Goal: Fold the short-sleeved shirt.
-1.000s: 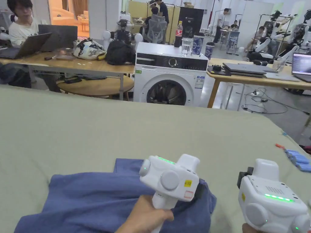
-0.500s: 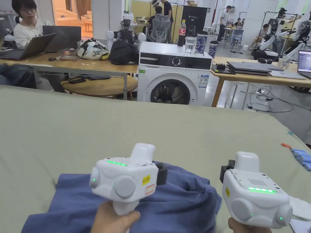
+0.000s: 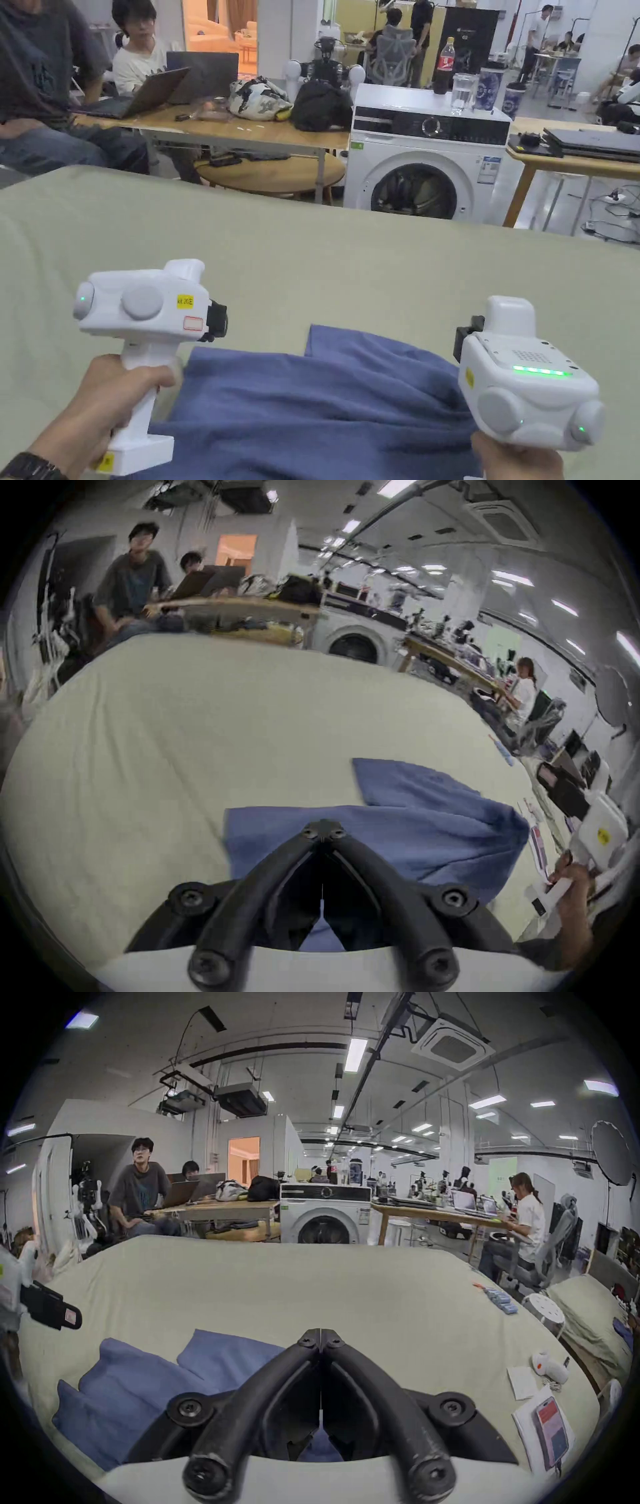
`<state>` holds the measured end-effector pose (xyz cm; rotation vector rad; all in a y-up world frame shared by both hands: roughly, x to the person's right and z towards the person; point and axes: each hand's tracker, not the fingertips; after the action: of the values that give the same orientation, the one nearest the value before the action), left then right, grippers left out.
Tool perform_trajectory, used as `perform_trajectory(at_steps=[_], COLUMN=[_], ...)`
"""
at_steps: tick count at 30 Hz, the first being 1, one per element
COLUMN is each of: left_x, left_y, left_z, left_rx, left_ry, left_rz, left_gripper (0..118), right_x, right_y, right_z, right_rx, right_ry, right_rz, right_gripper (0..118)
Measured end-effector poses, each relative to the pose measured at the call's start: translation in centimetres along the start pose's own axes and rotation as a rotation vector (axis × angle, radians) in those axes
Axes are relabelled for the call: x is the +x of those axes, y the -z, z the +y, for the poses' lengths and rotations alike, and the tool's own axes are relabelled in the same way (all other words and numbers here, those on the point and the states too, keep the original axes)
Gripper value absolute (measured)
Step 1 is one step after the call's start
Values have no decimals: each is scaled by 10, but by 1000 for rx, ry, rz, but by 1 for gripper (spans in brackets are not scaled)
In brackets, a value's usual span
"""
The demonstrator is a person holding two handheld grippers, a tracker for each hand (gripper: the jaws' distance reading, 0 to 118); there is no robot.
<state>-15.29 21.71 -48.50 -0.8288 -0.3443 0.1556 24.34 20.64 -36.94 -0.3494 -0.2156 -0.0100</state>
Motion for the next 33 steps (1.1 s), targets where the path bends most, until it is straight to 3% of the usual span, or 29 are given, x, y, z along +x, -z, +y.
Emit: perform_trajectory(at_steps=[2,3,5,6,8,9,11,14,15,16,19,21,26,27,31,33], left_x=[-11,-28,-38,-40,-45,-45,-45,-57,-52,-38,-8,2,-4,4,1,-1], left_y=[13,12,30,38,57,67,80,119,125,122,115,112,88,91,68,56], left_z=[10,17,25,25,24,21,15,2,-4,-8,-18,-22,-27,-32,-33,-33], left_rx=[-67,-250,-298,-314,-347,-354,-342,-462,-489,-411,-368,-377,-354,-159,-98,-63], left_ry=[1,266,238,218,200,202,192,148,183,305,434,475,455,181,144,102], left_rz=[17,355,399,415,456,483,496,548,591,607,628,576,456,112,92,75], left_gripper=[0,0,0,17,82,90,90,87,84,82,50,3,0,0,0,0], right_x=[-3,-4,-6,-7,-5,-7,-3,7,11,15,25,32,45,47,50,51], right_y=[6,8,7,8,9,6,6,13,14,16,17,22,54,64,112,141], right_z=[-2,-2,-3,-4,-6,-6,-9,-14,-15,-15,-12,-6,22,27,41,37], right_rx=[-4,-7,-8,-13,-19,-21,-26,-45,-51,-58,-75,-104,-204,-230,-371,-472], right_ry=[-3,-5,-7,-9,-10,-14,-19,-19,-22,-26,-28,-23,-19,-28,-93,-99], right_rz=[5,8,10,9,13,6,-1,-16,-21,-27,-39,-38,9,24,62,92], right_gripper=[0,0,0,0,0,0,0,0,0,0,0,0,0,0,0,16])
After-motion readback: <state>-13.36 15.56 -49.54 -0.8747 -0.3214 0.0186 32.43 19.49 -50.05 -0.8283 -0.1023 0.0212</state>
